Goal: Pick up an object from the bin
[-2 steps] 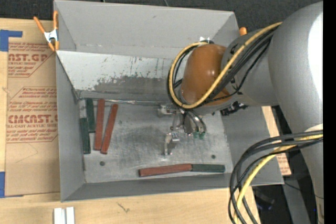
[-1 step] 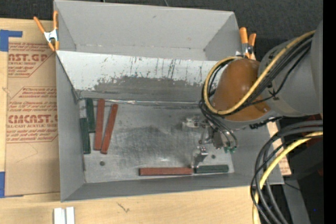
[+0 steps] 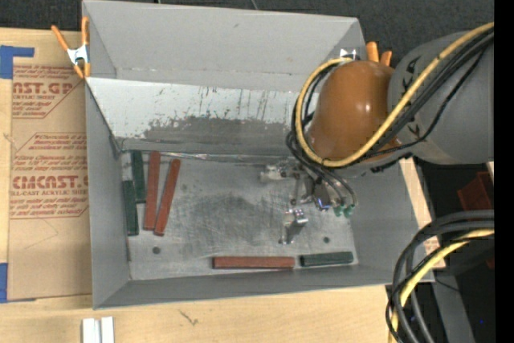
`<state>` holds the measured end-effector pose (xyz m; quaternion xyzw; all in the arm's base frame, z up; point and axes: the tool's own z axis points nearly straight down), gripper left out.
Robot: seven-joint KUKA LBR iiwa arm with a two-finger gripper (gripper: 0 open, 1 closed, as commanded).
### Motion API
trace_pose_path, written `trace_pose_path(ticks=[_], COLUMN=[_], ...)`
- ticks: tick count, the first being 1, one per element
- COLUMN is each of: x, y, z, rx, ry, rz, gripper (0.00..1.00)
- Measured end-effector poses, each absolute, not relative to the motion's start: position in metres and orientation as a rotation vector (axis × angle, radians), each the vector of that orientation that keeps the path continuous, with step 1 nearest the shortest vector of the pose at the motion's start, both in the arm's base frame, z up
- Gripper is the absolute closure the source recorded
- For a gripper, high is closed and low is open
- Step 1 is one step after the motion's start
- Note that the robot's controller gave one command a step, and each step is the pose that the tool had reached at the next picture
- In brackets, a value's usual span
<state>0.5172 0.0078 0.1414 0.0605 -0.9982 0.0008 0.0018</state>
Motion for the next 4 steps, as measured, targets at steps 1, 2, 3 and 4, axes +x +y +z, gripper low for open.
trace_pose_path(ticks=[1,2,3,4], x=[0.489,0.495,0.495,0.490], y=[-0.006,-0.006,-0.006,-0.043], z=[0.083,0.086,0.086,0.108], rx=[0.239,0.239,0.240,0.324], ry=[-3.132,-3.156,-3.155,-3.134], rz=[-0.001,-0.001,0.000,0.000], gripper=[1.00,0.00,0.00,0.00])
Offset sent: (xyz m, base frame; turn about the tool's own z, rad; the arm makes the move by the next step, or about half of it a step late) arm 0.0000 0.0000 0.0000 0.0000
